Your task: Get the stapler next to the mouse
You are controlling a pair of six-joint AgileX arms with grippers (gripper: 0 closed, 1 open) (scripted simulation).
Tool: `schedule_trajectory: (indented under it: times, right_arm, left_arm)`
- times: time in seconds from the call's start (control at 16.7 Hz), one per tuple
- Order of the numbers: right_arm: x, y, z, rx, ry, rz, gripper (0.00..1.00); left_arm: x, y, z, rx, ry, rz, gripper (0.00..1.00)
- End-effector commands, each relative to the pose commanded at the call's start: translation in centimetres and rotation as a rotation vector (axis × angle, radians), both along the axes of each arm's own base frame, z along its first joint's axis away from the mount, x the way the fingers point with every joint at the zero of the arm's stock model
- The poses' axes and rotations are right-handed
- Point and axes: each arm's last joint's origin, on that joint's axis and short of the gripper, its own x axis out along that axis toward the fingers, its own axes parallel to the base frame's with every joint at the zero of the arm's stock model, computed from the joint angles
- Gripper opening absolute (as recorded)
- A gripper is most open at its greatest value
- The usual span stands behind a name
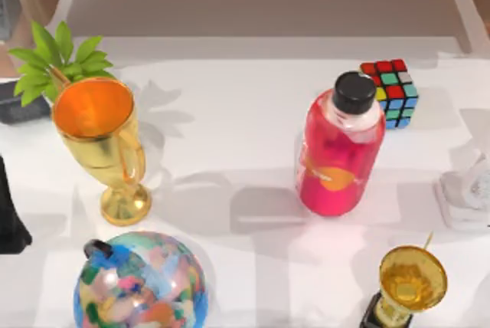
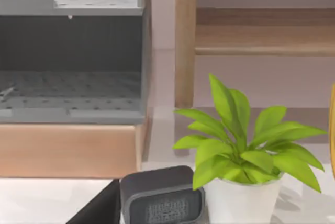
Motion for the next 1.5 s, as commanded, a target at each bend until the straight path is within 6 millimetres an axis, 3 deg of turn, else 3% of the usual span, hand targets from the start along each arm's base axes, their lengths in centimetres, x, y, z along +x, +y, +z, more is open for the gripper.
schedule_trajectory:
  times: [0.66,1.08,1.5]
  right_arm:
    - [-1.2,-1.5,0.7,-0.025,0.029,-0.074,0.0]
    - [-0.2,-1.2,0.8,-0.04,-0.041,-0.056,0.0]
    - [0.9,-0.4,-1.5,-0.024,-0.042,-0.003,0.0]
  left_arm:
    - [0.0,0.0,0.0,0.0,0.0,0.0,1.0]
    - [0.0,0.0,0.0,0.0,0.0,0.0,1.0]
    - [0.0,0.0,0.0,0.0,0.0,0.0,1.0]
